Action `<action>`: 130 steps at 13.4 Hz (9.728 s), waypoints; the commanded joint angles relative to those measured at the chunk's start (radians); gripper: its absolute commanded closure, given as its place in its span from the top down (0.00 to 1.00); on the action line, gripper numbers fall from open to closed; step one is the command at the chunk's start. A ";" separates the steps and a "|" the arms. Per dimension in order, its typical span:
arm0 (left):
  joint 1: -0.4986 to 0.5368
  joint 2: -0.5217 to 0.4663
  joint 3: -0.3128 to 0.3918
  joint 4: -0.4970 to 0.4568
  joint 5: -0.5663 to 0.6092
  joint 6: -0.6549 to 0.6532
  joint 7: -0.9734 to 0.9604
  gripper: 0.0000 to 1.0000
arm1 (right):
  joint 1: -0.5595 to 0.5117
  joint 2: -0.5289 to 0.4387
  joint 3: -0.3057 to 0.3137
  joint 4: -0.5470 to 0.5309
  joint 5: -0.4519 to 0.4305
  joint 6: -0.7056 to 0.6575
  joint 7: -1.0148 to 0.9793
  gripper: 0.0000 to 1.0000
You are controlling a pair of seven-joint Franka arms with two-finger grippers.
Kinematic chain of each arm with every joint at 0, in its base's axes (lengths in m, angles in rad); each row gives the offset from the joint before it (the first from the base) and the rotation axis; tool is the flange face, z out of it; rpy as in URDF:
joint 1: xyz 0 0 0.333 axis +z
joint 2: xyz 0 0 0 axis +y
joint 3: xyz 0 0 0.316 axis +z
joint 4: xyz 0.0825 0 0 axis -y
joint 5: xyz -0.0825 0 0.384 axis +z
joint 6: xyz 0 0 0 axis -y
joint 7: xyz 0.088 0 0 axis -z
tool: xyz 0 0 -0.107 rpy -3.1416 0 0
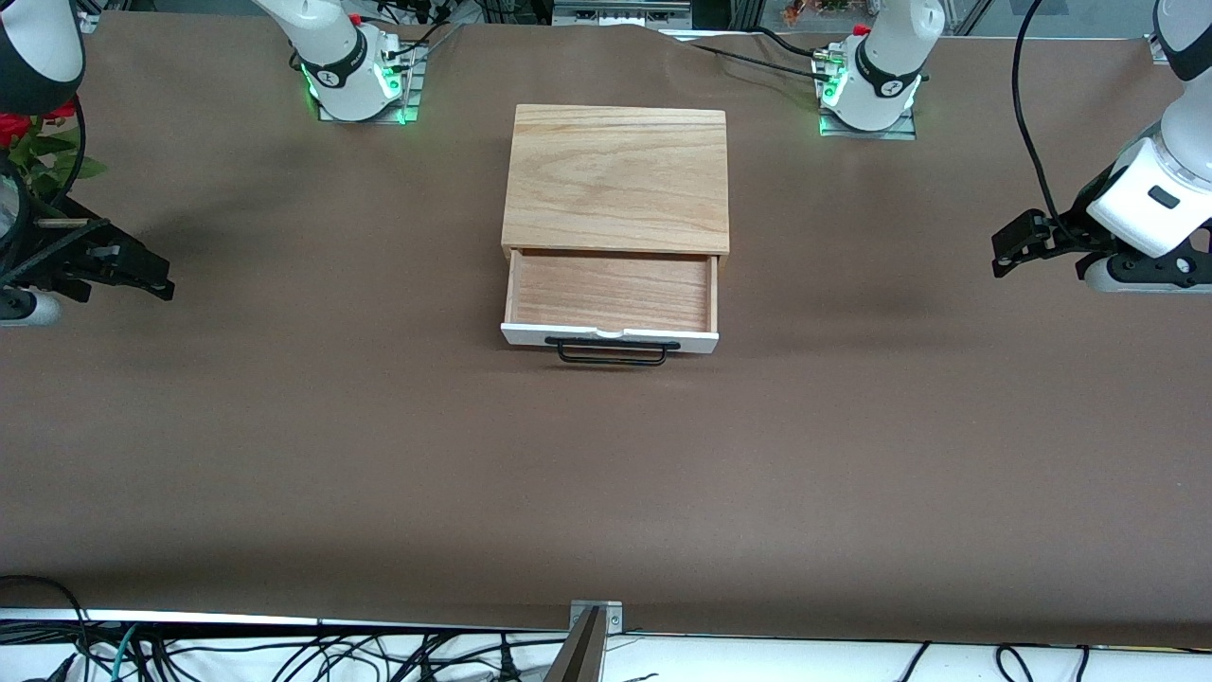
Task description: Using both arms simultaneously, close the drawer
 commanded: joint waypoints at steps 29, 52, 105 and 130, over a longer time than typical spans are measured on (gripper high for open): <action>-0.024 0.150 -0.049 0.032 -0.284 0.021 0.023 1.00 | 0.226 0.233 0.006 0.003 0.235 0.206 0.009 1.00; -0.305 0.553 -0.117 0.007 -0.680 0.552 0.011 1.00 | 0.431 0.485 0.105 0.003 0.490 0.529 0.005 1.00; -0.035 0.084 -0.079 0.147 0.068 -0.142 0.013 1.00 | 0.358 0.401 -0.278 0.339 0.326 0.062 -0.015 1.00; 0.021 -0.023 -0.080 0.035 -0.014 -0.094 0.022 1.00 | 0.032 -0.052 0.030 -0.055 -0.060 0.067 -0.007 1.00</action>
